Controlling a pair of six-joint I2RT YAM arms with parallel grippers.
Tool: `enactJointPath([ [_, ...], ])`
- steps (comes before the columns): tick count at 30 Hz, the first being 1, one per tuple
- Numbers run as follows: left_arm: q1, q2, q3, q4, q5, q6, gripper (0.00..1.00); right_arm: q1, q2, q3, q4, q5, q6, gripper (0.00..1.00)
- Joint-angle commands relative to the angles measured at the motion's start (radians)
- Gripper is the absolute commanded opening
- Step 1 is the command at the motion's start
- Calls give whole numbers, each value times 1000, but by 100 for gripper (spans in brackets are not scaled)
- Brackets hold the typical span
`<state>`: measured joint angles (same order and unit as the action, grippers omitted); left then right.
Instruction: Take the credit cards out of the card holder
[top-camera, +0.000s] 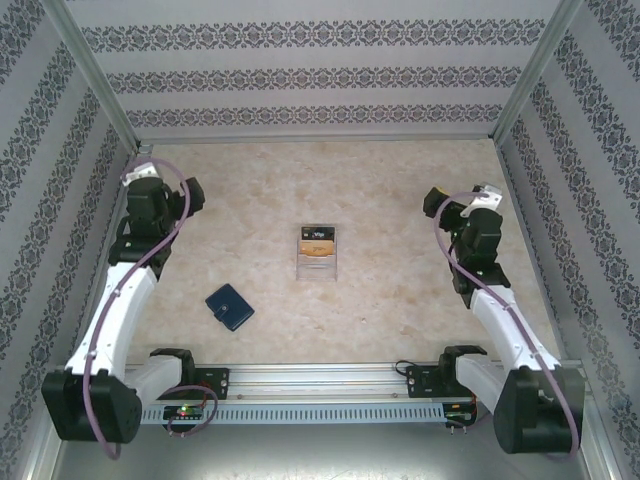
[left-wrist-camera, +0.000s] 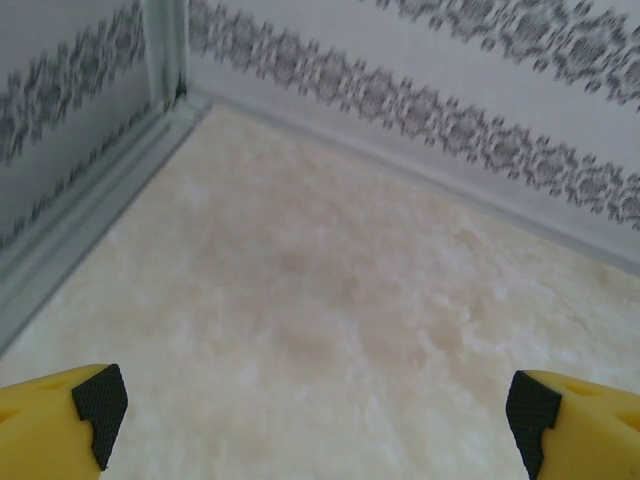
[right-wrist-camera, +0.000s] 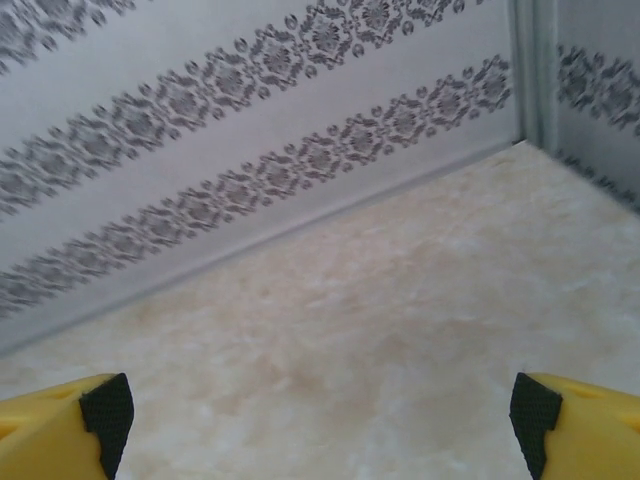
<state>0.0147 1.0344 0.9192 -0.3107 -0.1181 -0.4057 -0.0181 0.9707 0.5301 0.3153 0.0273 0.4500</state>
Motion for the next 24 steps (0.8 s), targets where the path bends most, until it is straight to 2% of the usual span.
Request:
enactJointPath([
  [1,-6,-22,-44,-299,86,-156,99,-8,-21,37,-124,-143,197,98],
  [4,-7,-42,-81,-385,133,-234,100,27,-24,103,-230,-203,193,98],
  [9,-11,-51,-173,-372,248,-306,99,211,-18,175,-394,-164,120,98],
  [14,-15,0,-253,-292,340,-324,99,451,-16,174,-462,-48,99,98],
  [17,-16,54,-267,-247,372,-313,99,612,13,166,-456,-26,102,98],
  [22,-25,151,-267,-168,434,-300,97,923,174,213,-477,73,59,98],
  [24,-30,187,-273,-148,451,-294,97,993,245,246,-482,79,53,98],
])
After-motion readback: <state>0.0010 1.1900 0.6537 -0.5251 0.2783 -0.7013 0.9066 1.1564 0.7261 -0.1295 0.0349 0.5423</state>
